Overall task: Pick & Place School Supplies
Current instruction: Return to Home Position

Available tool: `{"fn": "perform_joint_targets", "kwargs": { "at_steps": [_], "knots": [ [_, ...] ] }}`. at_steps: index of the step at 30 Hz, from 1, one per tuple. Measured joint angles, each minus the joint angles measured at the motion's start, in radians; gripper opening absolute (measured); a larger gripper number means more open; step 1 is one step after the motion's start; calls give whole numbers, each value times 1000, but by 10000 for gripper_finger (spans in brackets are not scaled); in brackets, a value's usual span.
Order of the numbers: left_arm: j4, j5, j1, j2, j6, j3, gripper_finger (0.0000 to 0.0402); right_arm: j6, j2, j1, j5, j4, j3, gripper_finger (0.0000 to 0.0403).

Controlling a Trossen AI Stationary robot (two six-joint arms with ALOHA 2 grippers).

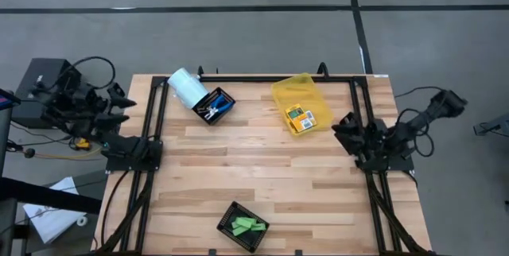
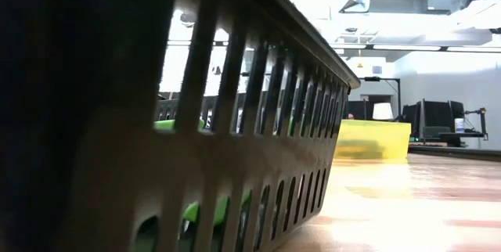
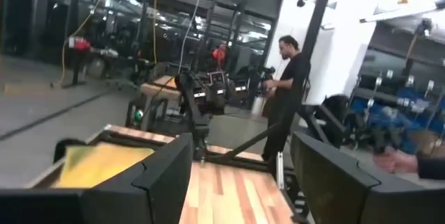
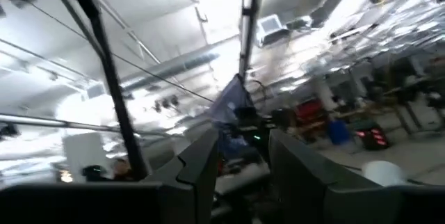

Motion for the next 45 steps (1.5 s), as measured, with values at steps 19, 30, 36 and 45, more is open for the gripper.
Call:
{"fn": "perform_joint_targets", "kwargs": {
  "at_steps": [19,30,36,45],
  "knots": [
    [842,-46,0,0,-130,-730,237,321,-255,-36,254,-560,-194,123],
    [938,-219,1,44,-184,-933,237,379,-370,22,176,-934,-194,123],
    [936,-165,1,108,-237,-933,237,379,-369,57,177,-1012,-194,123],
    [944,71,1,176,-317,-933,237,784,-369,137,-213,-841,-194,123]
  ]
}}
